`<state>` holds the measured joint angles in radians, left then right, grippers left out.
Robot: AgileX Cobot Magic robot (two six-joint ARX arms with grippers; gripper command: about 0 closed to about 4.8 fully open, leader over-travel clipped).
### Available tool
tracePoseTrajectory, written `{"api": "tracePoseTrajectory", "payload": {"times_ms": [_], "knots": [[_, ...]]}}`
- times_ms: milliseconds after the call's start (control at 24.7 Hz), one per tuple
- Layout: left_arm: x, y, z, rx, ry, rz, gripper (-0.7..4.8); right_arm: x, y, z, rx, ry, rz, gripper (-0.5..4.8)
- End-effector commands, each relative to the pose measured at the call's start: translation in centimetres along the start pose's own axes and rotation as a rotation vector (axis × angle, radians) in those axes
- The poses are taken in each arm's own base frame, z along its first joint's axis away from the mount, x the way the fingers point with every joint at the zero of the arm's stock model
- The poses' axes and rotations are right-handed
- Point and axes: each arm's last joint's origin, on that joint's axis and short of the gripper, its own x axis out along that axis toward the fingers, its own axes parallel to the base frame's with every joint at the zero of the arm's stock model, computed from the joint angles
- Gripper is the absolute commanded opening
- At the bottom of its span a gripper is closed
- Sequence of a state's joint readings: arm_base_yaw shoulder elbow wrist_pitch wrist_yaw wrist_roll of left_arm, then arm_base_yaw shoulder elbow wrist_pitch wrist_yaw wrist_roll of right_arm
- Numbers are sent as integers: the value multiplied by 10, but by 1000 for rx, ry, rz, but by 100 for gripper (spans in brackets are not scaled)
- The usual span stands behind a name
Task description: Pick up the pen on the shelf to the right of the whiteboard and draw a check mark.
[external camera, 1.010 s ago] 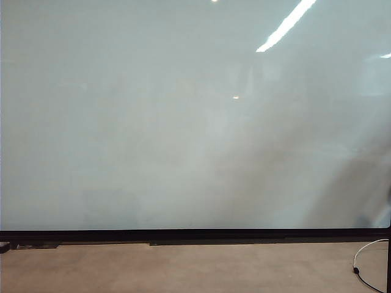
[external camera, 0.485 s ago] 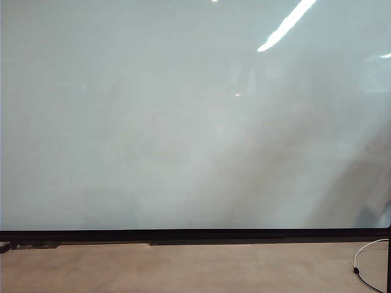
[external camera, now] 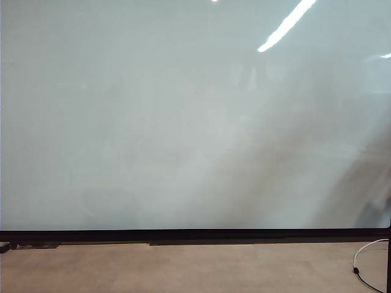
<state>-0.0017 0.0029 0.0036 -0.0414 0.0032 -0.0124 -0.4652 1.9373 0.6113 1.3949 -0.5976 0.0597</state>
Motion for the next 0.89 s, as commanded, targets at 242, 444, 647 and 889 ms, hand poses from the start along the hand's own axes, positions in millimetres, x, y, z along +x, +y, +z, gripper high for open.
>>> {"api": "tracePoseTrajectory", "payload": {"times_ms": [242,444,647,889], "knots": [[0,0,2,4,-15,-1,-4,5,0,4,9,-27,16,234],[0,0,2,5,-15,0,-4,9,0,7,7,-39,20,234],[0,0,2,5,-15,-1,-4,10,0,8,12,-41,15,230],[0,0,2,5,-15,0,-4,12,-1,5,22,-36,16,229]]}}
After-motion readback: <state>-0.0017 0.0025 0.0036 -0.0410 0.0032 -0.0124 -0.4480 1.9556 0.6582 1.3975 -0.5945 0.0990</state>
